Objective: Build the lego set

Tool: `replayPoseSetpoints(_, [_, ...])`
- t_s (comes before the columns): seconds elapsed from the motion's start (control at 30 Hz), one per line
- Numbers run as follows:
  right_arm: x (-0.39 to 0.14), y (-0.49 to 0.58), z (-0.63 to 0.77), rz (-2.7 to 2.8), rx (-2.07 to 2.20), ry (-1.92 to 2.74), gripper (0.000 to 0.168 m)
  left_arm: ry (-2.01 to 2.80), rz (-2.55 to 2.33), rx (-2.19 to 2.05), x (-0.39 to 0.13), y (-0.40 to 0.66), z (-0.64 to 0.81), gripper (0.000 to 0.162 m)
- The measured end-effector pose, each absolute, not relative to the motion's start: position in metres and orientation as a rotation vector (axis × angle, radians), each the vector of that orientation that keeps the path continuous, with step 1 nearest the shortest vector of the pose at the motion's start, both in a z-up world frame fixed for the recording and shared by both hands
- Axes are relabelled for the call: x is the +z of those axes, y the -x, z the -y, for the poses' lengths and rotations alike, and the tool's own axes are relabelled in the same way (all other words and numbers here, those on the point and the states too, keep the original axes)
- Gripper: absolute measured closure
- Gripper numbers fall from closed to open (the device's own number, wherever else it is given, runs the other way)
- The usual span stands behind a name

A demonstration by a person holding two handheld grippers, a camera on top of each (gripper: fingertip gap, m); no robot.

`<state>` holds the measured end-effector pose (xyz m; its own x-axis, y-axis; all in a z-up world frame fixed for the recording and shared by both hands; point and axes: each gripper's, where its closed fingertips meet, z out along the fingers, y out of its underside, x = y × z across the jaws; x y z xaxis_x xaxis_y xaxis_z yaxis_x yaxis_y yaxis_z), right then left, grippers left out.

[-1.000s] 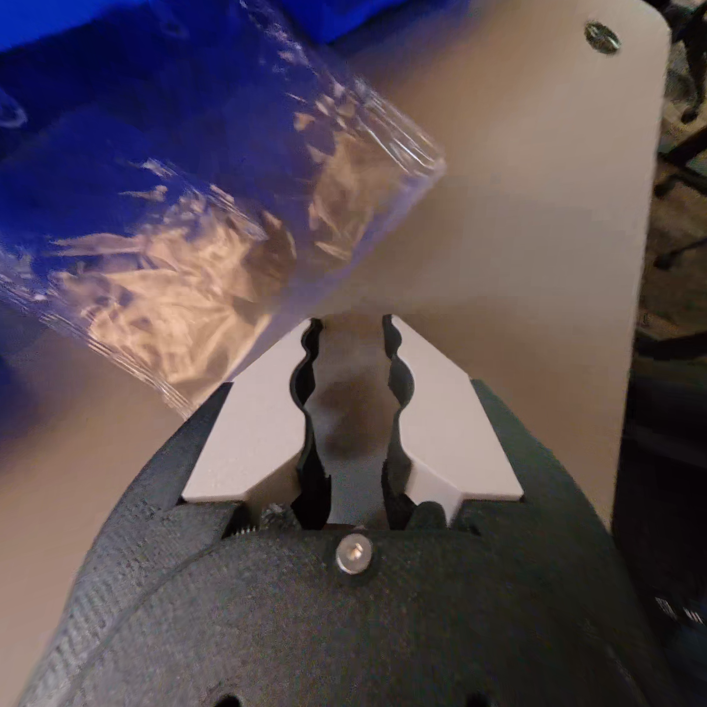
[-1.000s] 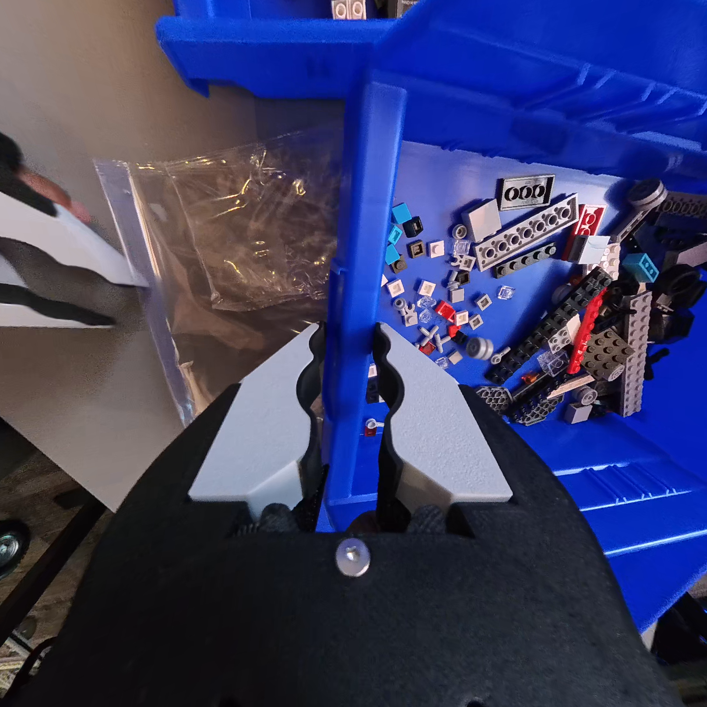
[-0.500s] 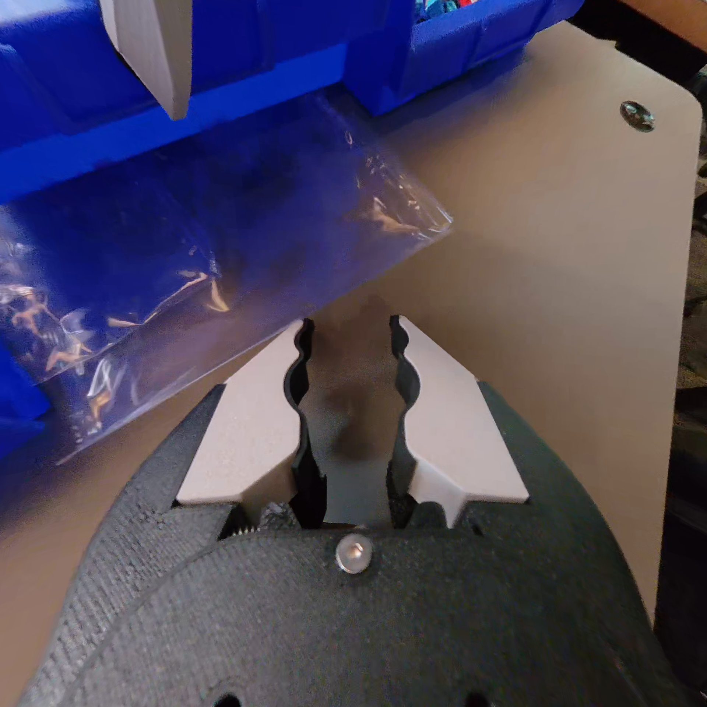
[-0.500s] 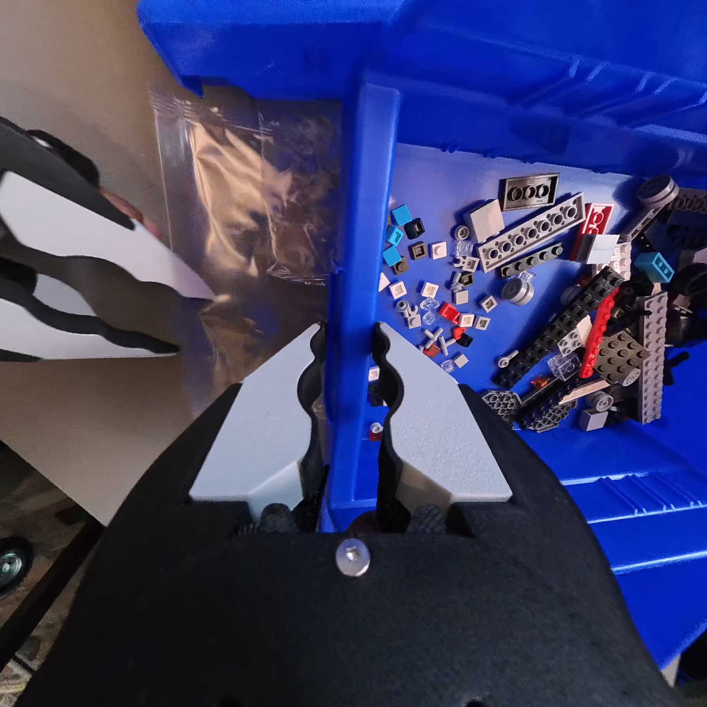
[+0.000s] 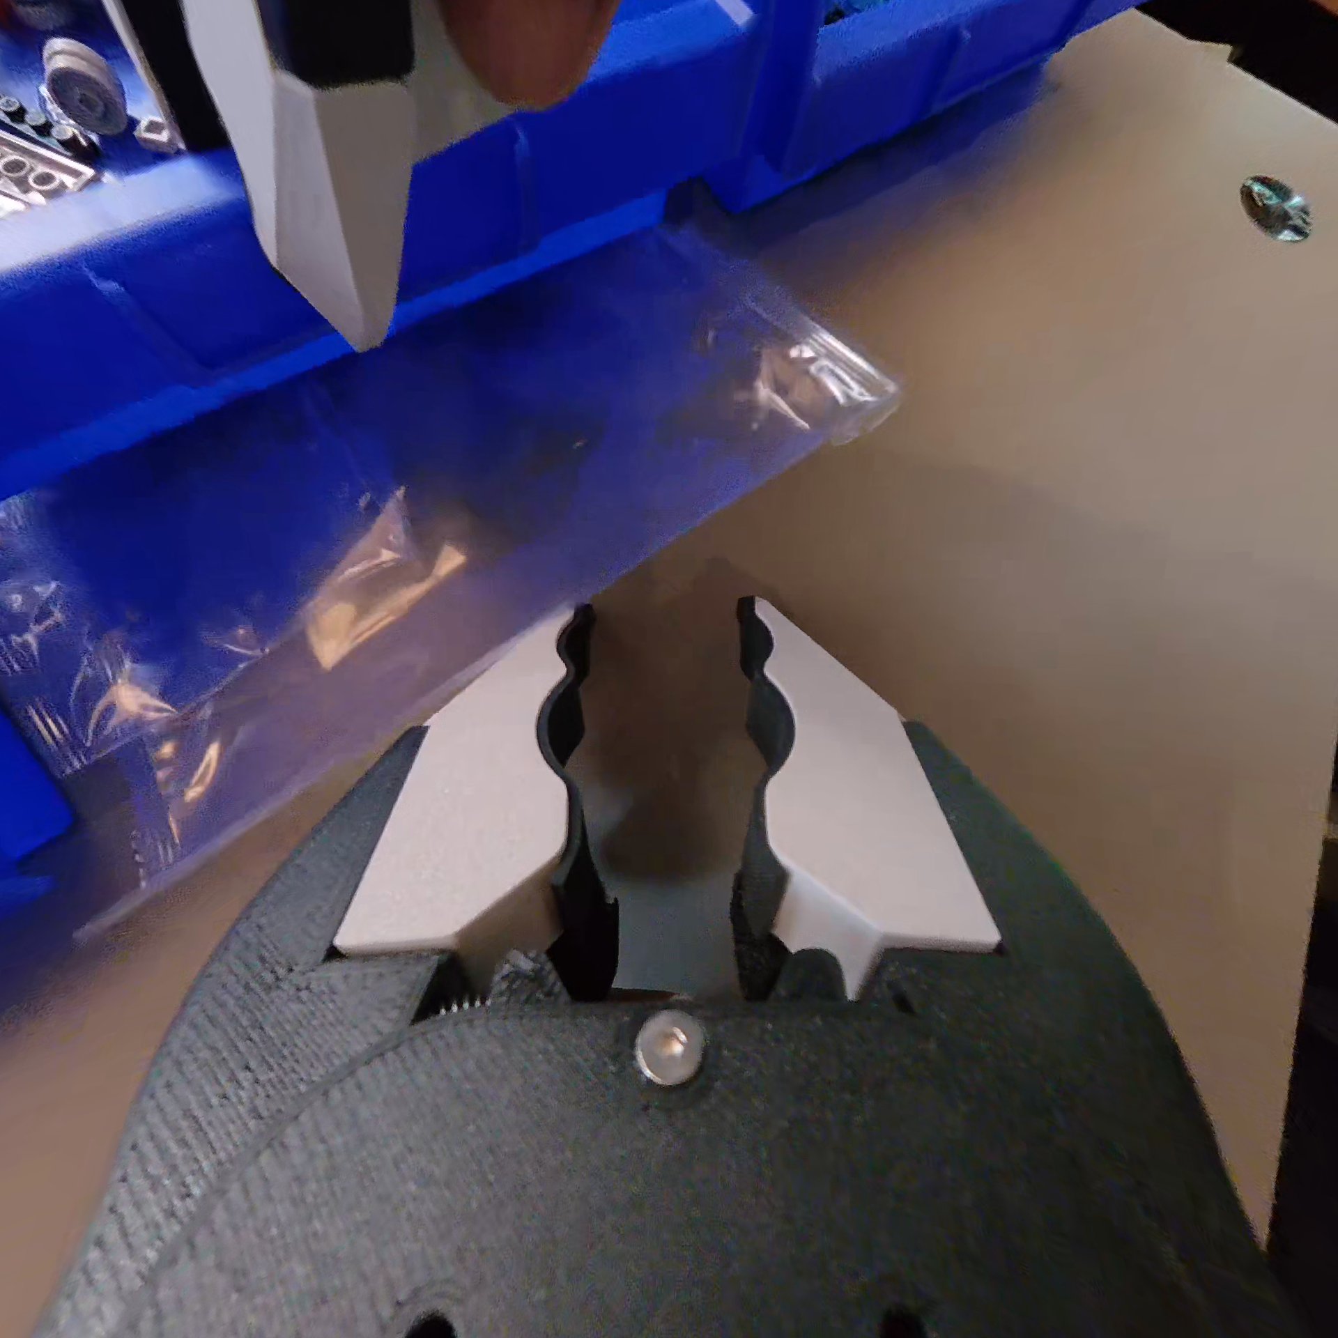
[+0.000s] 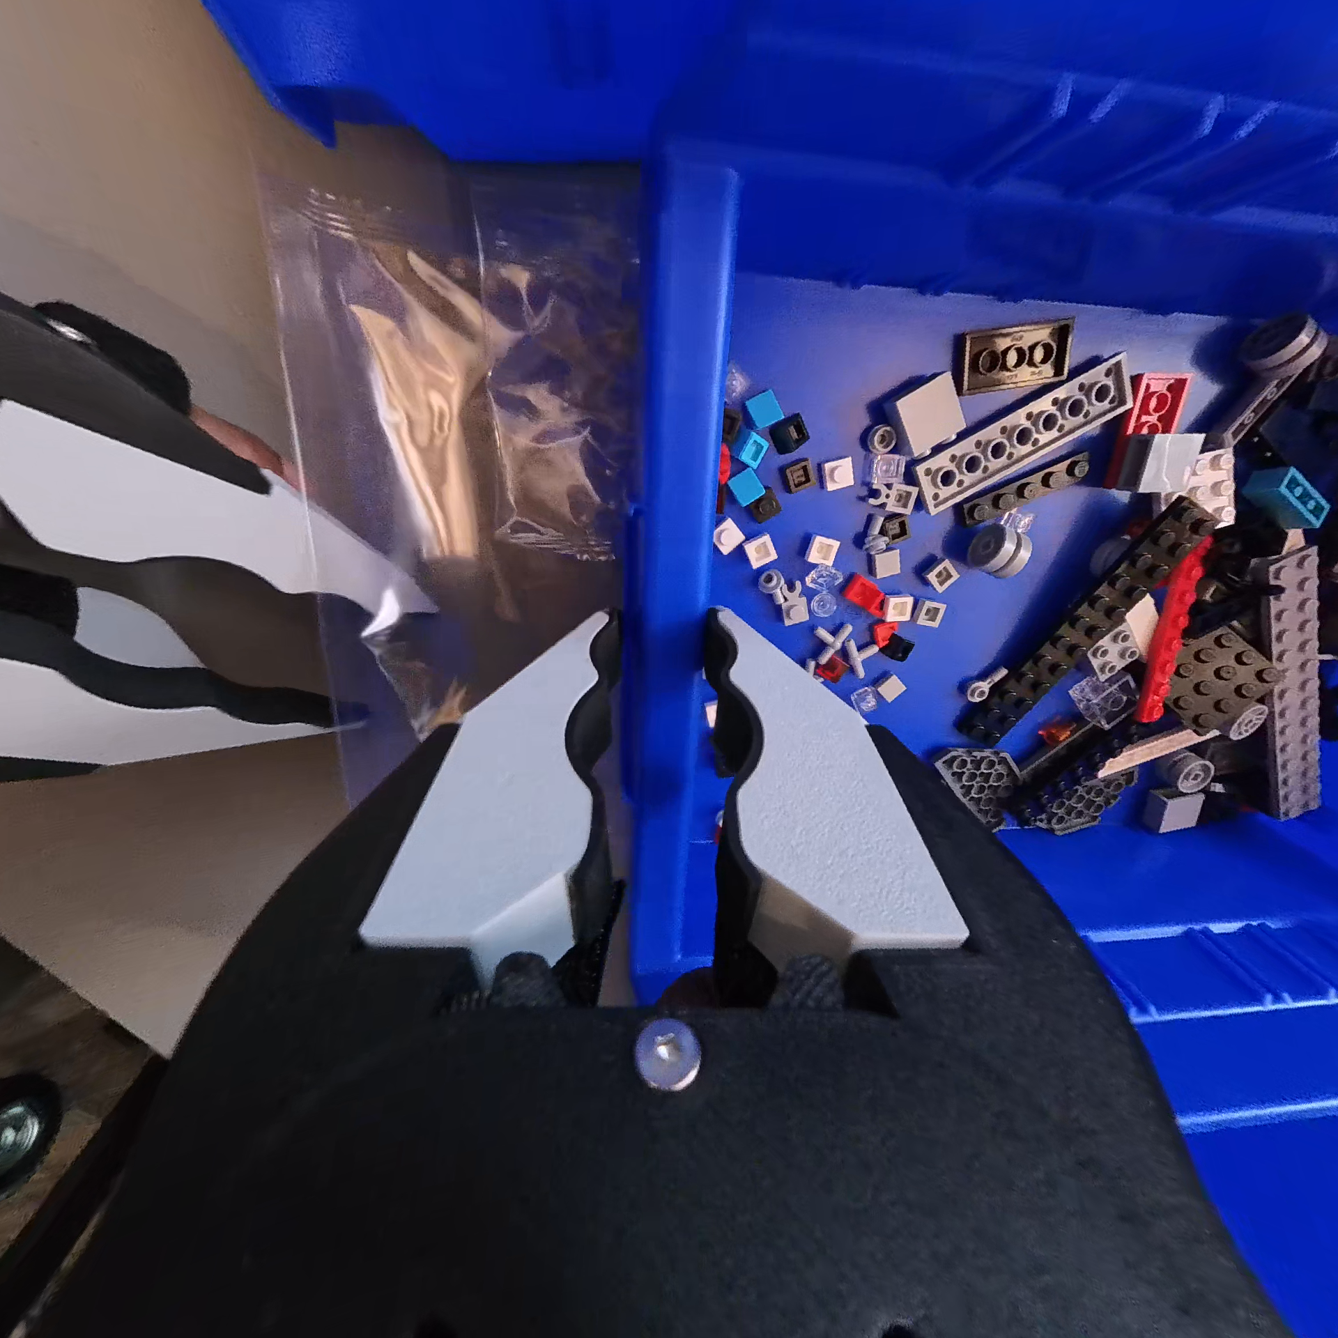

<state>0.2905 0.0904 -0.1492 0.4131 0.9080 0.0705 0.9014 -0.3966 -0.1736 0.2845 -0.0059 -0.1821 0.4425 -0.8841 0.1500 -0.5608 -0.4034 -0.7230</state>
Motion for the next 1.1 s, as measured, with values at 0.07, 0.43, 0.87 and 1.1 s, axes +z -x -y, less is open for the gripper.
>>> replayPoseSetpoints(0.07, [-0.146, -0.290, -0.090, 1.568, 0.066, 2.467, 0.142, 2.089, -1.216, -0.736, -0.180, -0.280, 0.013, 0.117])
replayPoseSetpoints(0.43, [-0.021, -0.399, -0.081, 1.093, 0.159, 2.277, 0.120, 2.005, -1.199, -0.779, -0.165, -0.256, 0.031, 0.116])
replayPoseSetpoints(0.87, [-0.055, -0.375, -0.058, 1.168, 0.256, 2.232, 0.117, 2.053, -1.183, -0.602, -0.174, -0.273, 0.000, 0.118])
replayPoseSetpoints(1.1, [-0.095, -0.310, -0.082, 1.433, 0.143, 2.249, 0.116, 1.921, -1.198, -0.709, -0.142, -0.282, 0.021, 0.130])
